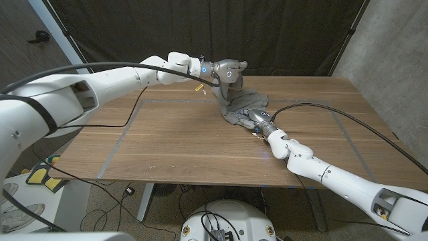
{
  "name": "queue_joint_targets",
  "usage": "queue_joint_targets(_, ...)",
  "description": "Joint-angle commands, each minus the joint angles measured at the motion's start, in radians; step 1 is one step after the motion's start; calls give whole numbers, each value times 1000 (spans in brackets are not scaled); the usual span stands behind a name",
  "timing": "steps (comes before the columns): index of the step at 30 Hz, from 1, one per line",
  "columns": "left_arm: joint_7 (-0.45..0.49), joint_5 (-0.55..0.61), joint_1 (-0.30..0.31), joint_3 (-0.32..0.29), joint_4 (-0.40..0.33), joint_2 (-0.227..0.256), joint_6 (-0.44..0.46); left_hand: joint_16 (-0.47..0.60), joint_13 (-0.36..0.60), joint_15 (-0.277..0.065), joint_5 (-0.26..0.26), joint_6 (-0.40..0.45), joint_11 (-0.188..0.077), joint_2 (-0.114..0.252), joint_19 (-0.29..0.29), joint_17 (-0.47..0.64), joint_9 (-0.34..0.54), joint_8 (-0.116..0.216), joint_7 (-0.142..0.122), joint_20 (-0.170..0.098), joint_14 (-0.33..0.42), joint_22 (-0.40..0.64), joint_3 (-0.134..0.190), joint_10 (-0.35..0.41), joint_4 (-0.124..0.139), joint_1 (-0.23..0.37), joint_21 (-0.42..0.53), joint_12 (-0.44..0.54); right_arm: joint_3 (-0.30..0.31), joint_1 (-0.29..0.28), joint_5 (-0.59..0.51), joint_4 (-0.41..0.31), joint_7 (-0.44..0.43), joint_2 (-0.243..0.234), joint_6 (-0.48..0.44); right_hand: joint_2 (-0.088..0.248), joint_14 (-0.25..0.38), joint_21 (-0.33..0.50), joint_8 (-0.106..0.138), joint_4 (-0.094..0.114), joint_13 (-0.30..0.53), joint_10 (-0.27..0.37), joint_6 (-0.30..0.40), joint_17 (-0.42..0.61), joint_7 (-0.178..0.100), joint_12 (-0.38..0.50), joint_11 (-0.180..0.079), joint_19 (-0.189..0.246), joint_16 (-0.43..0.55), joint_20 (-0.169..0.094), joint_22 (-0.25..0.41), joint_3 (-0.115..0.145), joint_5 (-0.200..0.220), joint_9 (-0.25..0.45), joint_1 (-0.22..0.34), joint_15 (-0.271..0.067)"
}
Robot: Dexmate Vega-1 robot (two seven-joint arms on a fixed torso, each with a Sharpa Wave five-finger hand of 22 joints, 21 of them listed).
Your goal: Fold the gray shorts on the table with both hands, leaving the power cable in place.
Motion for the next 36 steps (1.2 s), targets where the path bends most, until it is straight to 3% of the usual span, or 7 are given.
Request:
queue_joint_targets(1,55,-5,-72,63,66,-79,-9,-1,2,-190,-2,0,4,0,-3,2,0,4,-2,-5,7,0,-4,-2,3,4,7,-2,-5,11,-7,35,6,10,23,4,-2,4,-5,-3,1,5,7,5,0,-4,-4,14,5,3,4,5,-3,1,-2,-31)
queue_joint_targets(15,154,-56,-120,154,135,-152,-10,-2,1,-190,-3,0,4,0,-6,2,-1,7,-1,-7,7,0,-4,-3,3,6,12,-2,-8,36,3,90,0,31,47,4,-8,2,-8,-5,1,2,6,6,-1,-6,-2,10,4,5,4,6,-4,1,-3,-29)
queue_joint_targets(25,177,-87,-139,193,99,-147,-31,-2,1,-190,-4,0,4,0,-7,2,-2,9,1,-8,7,0,-5,-2,3,5,15,-2,-8,43,6,96,-7,33,54,5,-12,2,-10,-8,1,1,4,7,0,-7,4,10,3,5,4,7,-4,2,-2,-29)
queue_joint_targets(36,151,-101,-130,215,98,-164,-47,-2,1,-191,-6,-1,4,-1,-6,1,-3,10,3,-11,8,-1,-5,-2,2,6,19,-2,-1,26,2,53,-5,13,41,5,-11,1,-11,-10,1,2,5,7,0,-7,1,10,5,6,4,9,-4,2,-3,-28)
